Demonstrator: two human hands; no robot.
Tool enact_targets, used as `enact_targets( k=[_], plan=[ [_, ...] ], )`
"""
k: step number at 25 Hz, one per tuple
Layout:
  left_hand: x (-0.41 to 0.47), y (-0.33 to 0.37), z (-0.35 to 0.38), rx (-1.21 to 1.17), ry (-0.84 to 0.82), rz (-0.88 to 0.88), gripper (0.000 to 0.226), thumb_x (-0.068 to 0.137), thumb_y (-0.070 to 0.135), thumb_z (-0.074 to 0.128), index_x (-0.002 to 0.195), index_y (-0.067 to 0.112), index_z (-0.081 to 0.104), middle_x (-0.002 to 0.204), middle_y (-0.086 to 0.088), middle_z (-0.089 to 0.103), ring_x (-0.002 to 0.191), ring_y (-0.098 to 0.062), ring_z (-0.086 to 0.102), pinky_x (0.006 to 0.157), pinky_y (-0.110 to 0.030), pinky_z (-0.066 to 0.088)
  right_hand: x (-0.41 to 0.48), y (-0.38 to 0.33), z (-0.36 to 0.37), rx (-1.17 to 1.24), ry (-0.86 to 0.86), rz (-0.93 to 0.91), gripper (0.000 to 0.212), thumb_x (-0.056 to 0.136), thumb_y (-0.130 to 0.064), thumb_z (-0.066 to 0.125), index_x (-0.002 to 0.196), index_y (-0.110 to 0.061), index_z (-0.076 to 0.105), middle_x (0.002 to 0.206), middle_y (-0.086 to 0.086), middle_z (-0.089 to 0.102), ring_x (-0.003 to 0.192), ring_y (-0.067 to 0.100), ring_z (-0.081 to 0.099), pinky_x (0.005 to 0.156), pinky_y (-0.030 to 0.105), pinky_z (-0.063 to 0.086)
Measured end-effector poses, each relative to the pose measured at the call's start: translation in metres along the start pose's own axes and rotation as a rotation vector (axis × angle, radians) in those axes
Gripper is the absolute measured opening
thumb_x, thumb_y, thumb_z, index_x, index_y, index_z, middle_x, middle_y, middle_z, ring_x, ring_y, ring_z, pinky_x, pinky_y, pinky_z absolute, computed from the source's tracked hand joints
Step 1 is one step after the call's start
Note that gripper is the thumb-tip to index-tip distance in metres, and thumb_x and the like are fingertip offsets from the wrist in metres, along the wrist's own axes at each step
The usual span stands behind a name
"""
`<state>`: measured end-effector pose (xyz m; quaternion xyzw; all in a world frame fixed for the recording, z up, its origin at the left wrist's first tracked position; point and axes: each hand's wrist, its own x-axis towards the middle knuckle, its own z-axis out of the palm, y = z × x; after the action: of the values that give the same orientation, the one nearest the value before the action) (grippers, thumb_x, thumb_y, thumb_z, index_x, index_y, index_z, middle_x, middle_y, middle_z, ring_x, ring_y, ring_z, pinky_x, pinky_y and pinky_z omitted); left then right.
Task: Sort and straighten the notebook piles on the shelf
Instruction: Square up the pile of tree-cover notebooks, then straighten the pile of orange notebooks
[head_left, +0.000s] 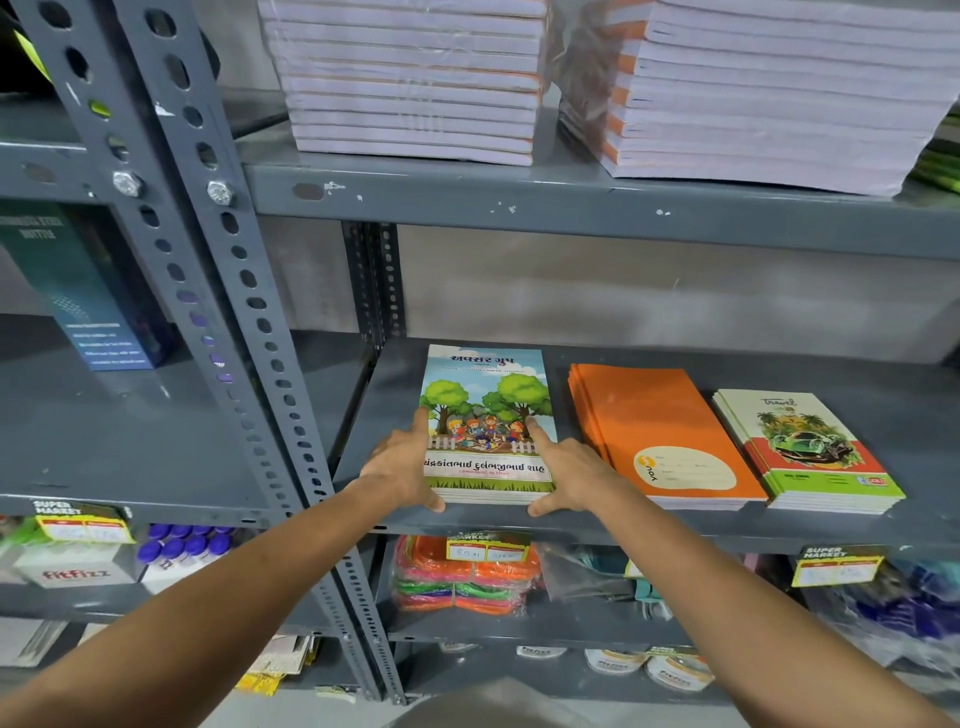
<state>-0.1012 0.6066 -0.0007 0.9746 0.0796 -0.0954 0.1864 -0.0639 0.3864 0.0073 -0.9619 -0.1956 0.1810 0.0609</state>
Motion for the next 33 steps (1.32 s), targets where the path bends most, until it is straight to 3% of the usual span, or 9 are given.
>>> enact_targets(
  k=[5, 9, 11, 12, 14, 17, 22, 29, 33],
  plan=[
    [-0.005, -0.005, 0.004, -0.021, 0.034, 0.009, 0.102, 0.055, 0.029, 0.094, 0.130, 0.021, 0.025, 0.107, -0.008, 0.060, 0.103, -0.028, 0.058, 0.088, -0.042, 0.054, 0.000, 0.002, 0.005, 0.101, 0.044, 0.046, 0.126, 0.066, -0.033, 0.086, 0.154, -0.025, -0.004, 0.121, 0.012, 0.056, 0.110, 0.028, 0.057, 0.090, 0.037, 0.048],
    [-0.001, -0.014, -0.005, -0.158, -0.047, 0.028, 0.088, 0.060, 0.053, 0.085, 0.124, 0.018, 0.036, 0.107, 0.003, 0.061, 0.100, -0.019, 0.059, 0.085, -0.032, 0.049, -0.001, 0.004, -0.001, 0.247, -0.014, 0.178, 0.129, 0.057, -0.052, 0.086, 0.152, -0.010, 0.010, 0.135, 0.009, 0.052, 0.122, 0.026, 0.052, 0.099, 0.034, 0.045],
    [0.006, -0.012, -0.008, -0.200, -0.050, -0.019, 0.061, 0.079, 0.060, 0.067, 0.117, 0.014, 0.052, 0.102, 0.003, 0.063, 0.096, -0.018, 0.060, 0.081, -0.028, 0.048, 0.000, 0.005, -0.009, 0.368, -0.015, 0.246, 0.084, 0.063, -0.062, 0.078, 0.121, -0.009, 0.049, 0.111, 0.004, 0.061, 0.101, 0.020, 0.059, 0.080, 0.031, 0.050],
    [0.011, -0.013, -0.007, -0.242, -0.023, -0.073, 0.053, 0.087, 0.059, 0.056, 0.112, 0.013, 0.060, 0.099, 0.001, 0.066, 0.090, -0.019, 0.062, 0.078, -0.028, 0.049, 0.001, 0.004, -0.011, 0.478, 0.011, 0.291, 0.059, 0.070, -0.064, 0.071, 0.094, -0.013, 0.053, 0.090, 0.001, 0.057, 0.082, 0.017, 0.056, 0.065, 0.029, 0.046],
    [0.020, -0.014, -0.004, -0.339, 0.036, -0.197, 0.045, 0.096, 0.050, 0.045, 0.109, 0.013, 0.068, 0.099, -0.006, 0.072, 0.086, -0.023, 0.066, 0.079, -0.032, 0.055, 0.005, 0.004, -0.009, 0.586, 0.110, 0.369, 0.051, 0.087, -0.058, 0.055, 0.065, -0.016, 0.038, 0.067, -0.001, 0.041, 0.060, 0.014, 0.042, 0.050, 0.027, 0.032],
    [0.027, -0.013, 0.002, -0.303, 0.070, -0.261, 0.035, 0.098, 0.036, 0.046, 0.105, 0.012, 0.070, 0.102, -0.010, 0.073, 0.090, -0.028, 0.068, 0.078, -0.032, 0.055, 0.012, -0.002, 0.004, 0.504, 0.222, 0.407, 0.040, 0.099, -0.038, 0.045, 0.070, -0.009, 0.047, 0.067, 0.003, 0.048, 0.068, 0.022, 0.052, 0.057, 0.031, 0.037],
    [0.027, -0.008, 0.005, -0.222, 0.094, -0.257, 0.025, 0.096, 0.029, 0.050, 0.089, 0.013, 0.068, 0.094, -0.010, 0.073, 0.086, -0.029, 0.067, 0.065, -0.028, 0.044, 0.013, -0.015, 0.010, 0.384, 0.281, 0.443, 0.028, 0.099, -0.020, 0.048, 0.107, 0.003, 0.062, 0.109, 0.017, 0.067, 0.104, 0.032, 0.063, 0.068, 0.028, 0.041],
    [0.033, 0.000, -0.006, -0.119, -0.028, -0.219, 0.046, 0.100, 0.038, 0.035, 0.096, 0.003, 0.065, 0.101, -0.015, 0.070, 0.082, -0.028, 0.066, 0.073, -0.033, 0.054, 0.007, -0.009, 0.001, 0.308, 0.246, 0.344, 0.039, 0.100, -0.026, 0.045, 0.065, -0.010, 0.042, 0.064, 0.001, 0.045, 0.078, 0.024, 0.052, 0.046, 0.025, 0.029],
    [0.024, 0.038, 0.003, 0.097, 0.059, -0.170, 0.061, 0.098, 0.048, 0.033, 0.138, 0.003, 0.040, 0.139, -0.019, 0.044, 0.123, -0.035, 0.050, 0.095, -0.045, 0.046, -0.004, -0.003, -0.026, 0.260, 0.269, 0.279, 0.027, 0.092, -0.010, 0.053, 0.066, -0.004, 0.052, 0.065, 0.004, 0.052, 0.075, 0.025, 0.056, 0.063, 0.030, 0.045]
  ],
)
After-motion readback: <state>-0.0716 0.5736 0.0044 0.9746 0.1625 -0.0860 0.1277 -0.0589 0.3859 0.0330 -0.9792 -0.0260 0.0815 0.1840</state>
